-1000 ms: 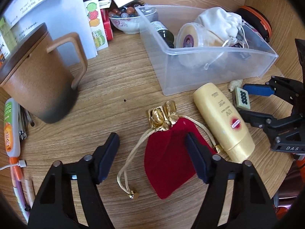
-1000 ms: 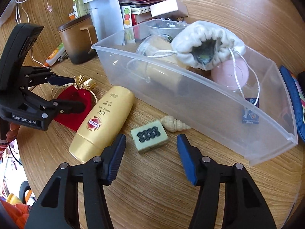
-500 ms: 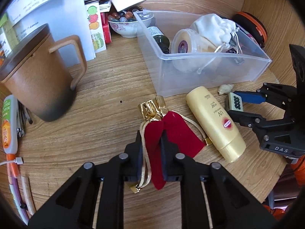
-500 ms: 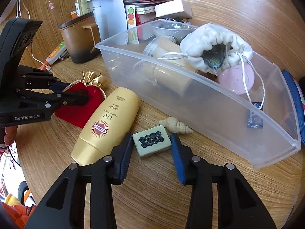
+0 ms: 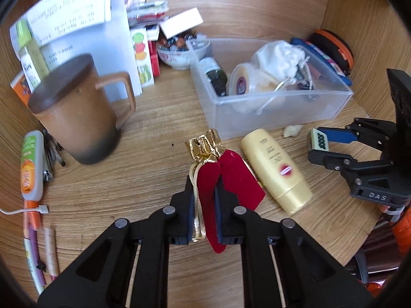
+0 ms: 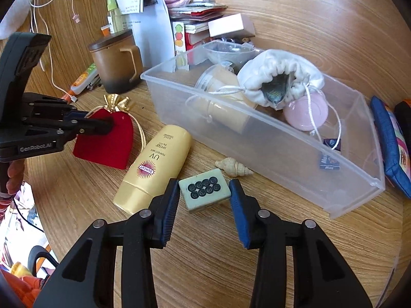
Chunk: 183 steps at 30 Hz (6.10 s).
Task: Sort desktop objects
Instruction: 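Grasp the red velvet pouch with the left tool while the right tool grasps the green tile, then lower the red pouch and green tile into the bin and open both tools, then move both tools back toward the yellow sunscreen tube and seashell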
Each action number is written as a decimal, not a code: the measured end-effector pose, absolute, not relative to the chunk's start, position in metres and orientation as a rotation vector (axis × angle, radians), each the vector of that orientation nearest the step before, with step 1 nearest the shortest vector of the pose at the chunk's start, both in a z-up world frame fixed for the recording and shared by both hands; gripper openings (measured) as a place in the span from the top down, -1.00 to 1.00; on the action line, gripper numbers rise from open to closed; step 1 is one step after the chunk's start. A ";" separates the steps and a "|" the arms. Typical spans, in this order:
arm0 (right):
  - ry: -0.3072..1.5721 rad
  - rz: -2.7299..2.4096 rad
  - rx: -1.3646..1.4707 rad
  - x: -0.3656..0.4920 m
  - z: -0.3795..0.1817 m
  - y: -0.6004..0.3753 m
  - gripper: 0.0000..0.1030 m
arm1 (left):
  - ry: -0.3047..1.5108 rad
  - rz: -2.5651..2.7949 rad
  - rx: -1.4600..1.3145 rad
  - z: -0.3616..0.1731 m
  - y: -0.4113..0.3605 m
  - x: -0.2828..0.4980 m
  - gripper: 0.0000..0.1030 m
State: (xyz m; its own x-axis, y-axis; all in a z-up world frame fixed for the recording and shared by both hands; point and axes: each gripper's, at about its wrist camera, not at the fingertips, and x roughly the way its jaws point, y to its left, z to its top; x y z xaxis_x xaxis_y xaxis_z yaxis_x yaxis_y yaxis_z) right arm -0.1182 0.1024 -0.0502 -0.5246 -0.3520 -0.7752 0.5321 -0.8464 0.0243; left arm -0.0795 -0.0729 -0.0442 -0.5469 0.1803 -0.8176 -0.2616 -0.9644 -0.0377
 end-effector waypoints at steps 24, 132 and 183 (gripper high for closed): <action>0.216 -2.537 0.930 -0.112 0.035 0.165 0.29 | 0.252 2.670 -1.109 0.036 -0.033 -0.097 0.77; 0.132 -2.628 0.879 -0.149 0.050 0.199 -0.06 | 0.125 2.749 -1.024 0.072 -0.035 -0.141 -0.92; 0.141 -2.373 1.174 -0.129 -0.049 0.140 -0.06 | 0.107 2.404 -1.369 -0.082 -0.004 -0.118 -0.31</action>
State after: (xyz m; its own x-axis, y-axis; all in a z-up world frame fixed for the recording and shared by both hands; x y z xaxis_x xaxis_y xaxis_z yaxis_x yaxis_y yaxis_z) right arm -0.1287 0.1404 -0.0491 -0.5133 -0.3775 -0.7708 0.4658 -0.8768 0.1192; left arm -0.1175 -0.0044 -0.0819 -0.4591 0.2795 -0.8433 -0.3530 -0.9285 -0.1155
